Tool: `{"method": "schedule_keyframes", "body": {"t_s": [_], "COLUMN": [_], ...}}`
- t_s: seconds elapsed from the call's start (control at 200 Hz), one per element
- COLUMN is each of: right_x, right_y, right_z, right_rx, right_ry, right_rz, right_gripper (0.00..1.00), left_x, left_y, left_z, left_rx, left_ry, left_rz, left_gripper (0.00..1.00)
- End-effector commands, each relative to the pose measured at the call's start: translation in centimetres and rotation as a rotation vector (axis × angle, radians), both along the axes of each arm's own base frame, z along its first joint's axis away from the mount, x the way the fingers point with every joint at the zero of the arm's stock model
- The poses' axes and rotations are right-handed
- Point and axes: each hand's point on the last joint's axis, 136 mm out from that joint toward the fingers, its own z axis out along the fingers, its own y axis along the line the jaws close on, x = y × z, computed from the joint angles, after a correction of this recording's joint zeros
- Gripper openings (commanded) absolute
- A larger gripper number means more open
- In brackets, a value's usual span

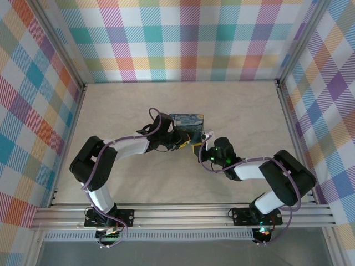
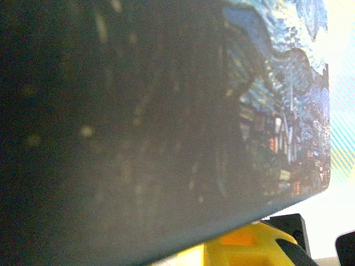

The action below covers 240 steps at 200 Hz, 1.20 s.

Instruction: Unlock the padlock with the key

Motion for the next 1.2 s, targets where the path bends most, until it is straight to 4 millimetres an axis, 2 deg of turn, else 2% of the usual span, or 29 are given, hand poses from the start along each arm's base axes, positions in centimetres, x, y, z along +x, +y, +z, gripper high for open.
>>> {"method": "schedule_keyframes", "body": {"t_s": [0.0,0.39,0.59,0.705,1.195], "right_x": [1.0,2.2,2.8,2.9,3.5], "right_y": [1.3,2.4,3.4,4.1,4.8], "right_z": [2.2,3.0,4.7,5.0,6.1], "right_rx": [0.059,0.07,0.114,0.141,0.18], "right_ry": [-0.063,-0.109,-0.133,-0.125,-0.135], "right_rz": [0.004,0.008,0.028,0.045,0.055], "right_gripper": [0.0,0.0,0.0,0.0,0.0], "left_x": [-0.4,-0.6,-0.8,-0.8,-1.3], "left_y": [-0.7,-0.8,-0.5,-0.6,-0.6], "left_z": [1.0,0.9,0.2,0.2,-1.3], "left_rx": [-0.042,-0.042,-0.024,-0.029,0.004], "left_ry": [-0.004,-0.003,0.005,0.006,0.02], "left_rz": [-0.018,-0.02,-0.014,-0.012,-0.015], "left_gripper": [0.16,0.16,0.16,0.15,0.15]}}
